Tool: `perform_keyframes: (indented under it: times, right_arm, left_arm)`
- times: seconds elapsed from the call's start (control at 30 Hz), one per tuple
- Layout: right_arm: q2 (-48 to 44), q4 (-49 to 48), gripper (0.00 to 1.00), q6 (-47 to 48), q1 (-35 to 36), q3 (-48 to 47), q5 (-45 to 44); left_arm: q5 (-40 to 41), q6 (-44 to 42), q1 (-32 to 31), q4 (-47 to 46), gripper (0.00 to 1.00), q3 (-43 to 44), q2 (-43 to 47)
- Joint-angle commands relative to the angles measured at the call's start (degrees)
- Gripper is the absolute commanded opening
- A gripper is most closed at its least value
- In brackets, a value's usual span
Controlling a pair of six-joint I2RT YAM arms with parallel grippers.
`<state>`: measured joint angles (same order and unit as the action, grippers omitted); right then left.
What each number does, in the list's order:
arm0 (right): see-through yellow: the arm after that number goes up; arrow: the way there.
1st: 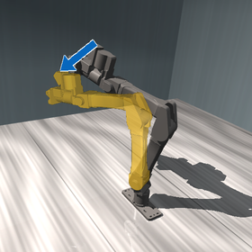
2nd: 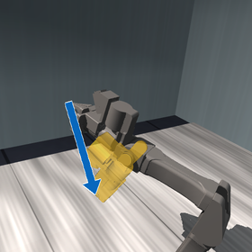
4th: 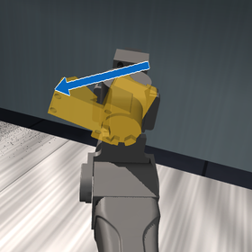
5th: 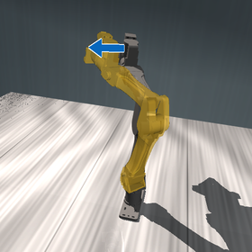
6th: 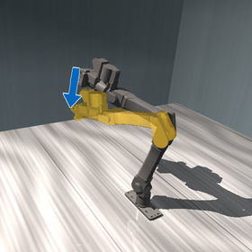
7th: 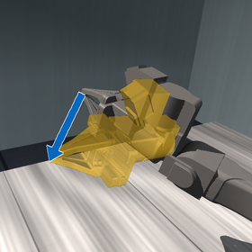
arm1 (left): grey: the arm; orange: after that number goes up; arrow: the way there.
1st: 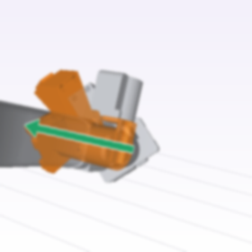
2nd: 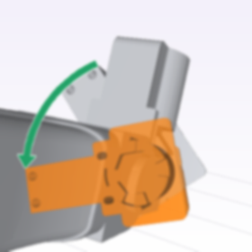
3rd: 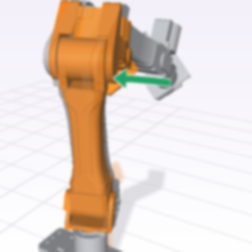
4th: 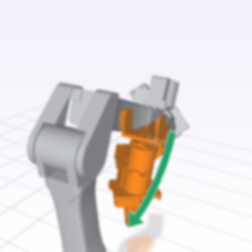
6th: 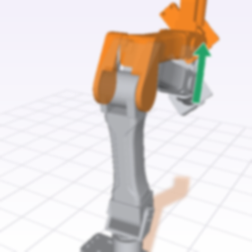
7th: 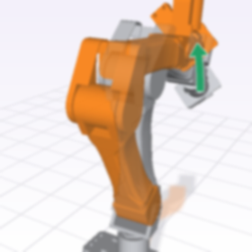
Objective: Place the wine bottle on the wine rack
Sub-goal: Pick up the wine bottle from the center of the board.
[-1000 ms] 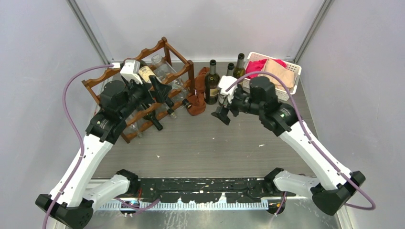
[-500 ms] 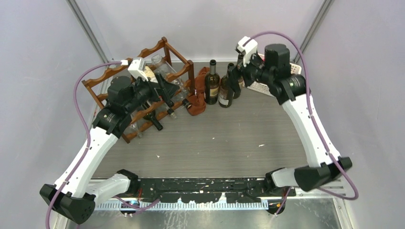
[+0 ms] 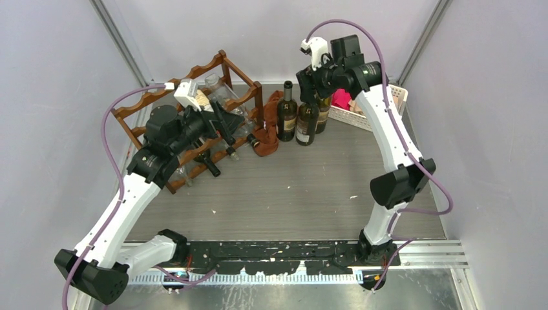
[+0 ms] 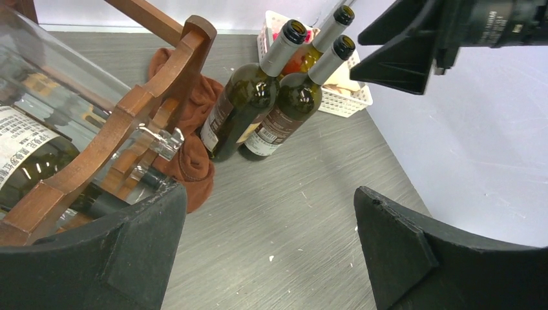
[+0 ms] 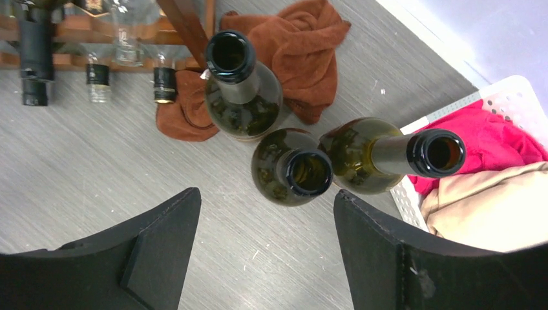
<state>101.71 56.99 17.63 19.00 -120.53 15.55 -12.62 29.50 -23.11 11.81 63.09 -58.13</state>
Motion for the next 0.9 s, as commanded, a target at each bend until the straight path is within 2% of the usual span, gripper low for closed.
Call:
perform_keyframes:
  times: [0.0,0.17,0.27,0.33,0.43,0.6,0.73,0.87]
  right_arm:
    - [3.1,1.4,0.79,-0.5,-0.1,-4.8,-3.9]
    - [7.1,0.7,0.76,-0.7,-0.2,-6.0,-4.6]
    - [8.5,0.3,0.69,-1.4,-0.4,-6.2,-4.1]
    - [8.8,-0.1,0.61,-1.7,-0.6,-6.0,-4.0]
    - [8.6,-0.7,0.41,-2.3,-1.2,-5.4,-3.3]
    - [6.9,0.0,0.15,-1.8,-2.5,-4.9,-2.3]
    - [3.3,2.8,0.06,-1.0,-4.6,-4.1,1.5]
    - [-2.9,4.3,0.03,-1.4,-6.9,1.0,10.6]
  left_arm:
    - [-0.1,-2.6,0.4,-3.0,1.00,1.9,-0.4]
    - [-1.3,-4.4,0.4,-2.0,1.00,3.9,-2.4]
    - [-2.2,-5.5,0.5,-2.5,0.99,4.3,-3.2]
    - [-3.8,-6.2,0.4,-3.2,0.99,4.3,-3.8]
    - [-6.7,-7.0,0.4,-5.5,0.99,3.6,-4.7]
    - [-13.9,-8.8,0.4,-12.1,0.97,1.5,-6.8]
    - [-22.3,-9.5,0.1,-21.5,0.96,-1.8,-8.8]
    - [-24.3,-15.6,-4.1,-26.8,0.99,-3.7,-10.7]
